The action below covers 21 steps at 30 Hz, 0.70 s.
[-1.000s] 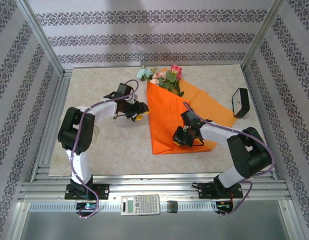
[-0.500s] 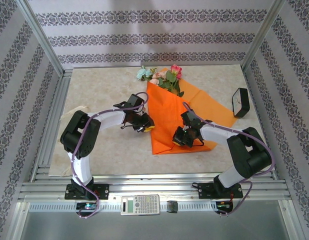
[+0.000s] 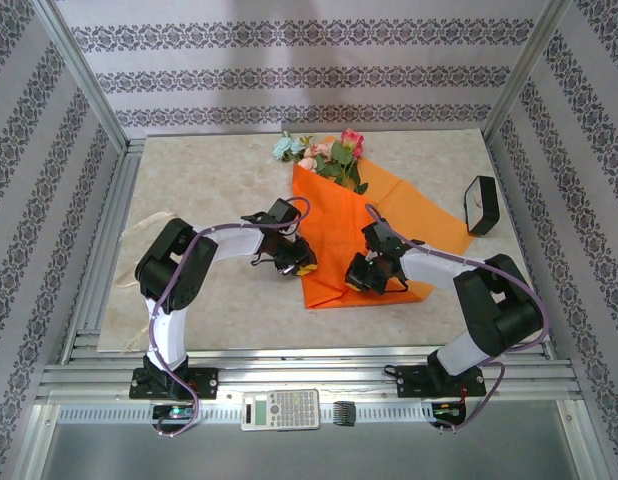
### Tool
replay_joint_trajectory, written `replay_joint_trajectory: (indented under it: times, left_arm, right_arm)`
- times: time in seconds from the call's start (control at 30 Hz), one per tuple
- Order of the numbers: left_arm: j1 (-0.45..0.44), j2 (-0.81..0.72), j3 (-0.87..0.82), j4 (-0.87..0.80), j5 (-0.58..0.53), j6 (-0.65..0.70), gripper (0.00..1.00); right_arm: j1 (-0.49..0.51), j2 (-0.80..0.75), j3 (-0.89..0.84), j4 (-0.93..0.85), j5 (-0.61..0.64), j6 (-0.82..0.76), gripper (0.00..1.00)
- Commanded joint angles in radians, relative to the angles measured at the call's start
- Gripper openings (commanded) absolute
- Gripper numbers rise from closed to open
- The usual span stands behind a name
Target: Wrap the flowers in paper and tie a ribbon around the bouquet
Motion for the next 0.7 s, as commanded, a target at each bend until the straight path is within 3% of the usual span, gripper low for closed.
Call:
replay_joint_trajectory:
  times: [0.0,0.13,0.27,0.33,0.4,0.5,0.67]
  left_arm:
    - [-0.006,0.016,-0.007,0.009,-0.032,0.043,0.2]
    - [-0.009,-0.056,0.008,-0.052,-0.049,0.061,0.33]
    - [-0.05,-0.115,0.069,-0.222,-0.043,0.184,0.33]
    - [-0.079,-0.115,0.094,-0.314,-0.035,0.267,0.32]
    - [-0.104,-0.115,0.085,-0.347,-0.005,0.315,0.31]
    - [-0.153,-0.119,0.092,-0.393,0.001,0.383,0.31]
    - [-0.245,-0.13,0.14,-0.478,-0.119,0.501,0.39]
  right_arm:
    - [0.002,-0.002,-0.018,-0.055,0.036,-0.016,0.0]
    - [0.011,-0.066,-0.001,-0.092,0.043,0.008,0.0]
    - [0.009,-0.102,0.013,-0.137,0.046,0.022,0.01]
    - [0.006,-0.127,0.013,-0.159,0.06,0.031,0.21]
    - [0.007,-0.181,0.008,-0.186,0.083,0.055,0.35]
    - [0.016,-0.278,-0.03,-0.188,0.093,0.143,0.44]
    - [0.074,-0.404,-0.14,-0.141,0.113,0.385,0.57]
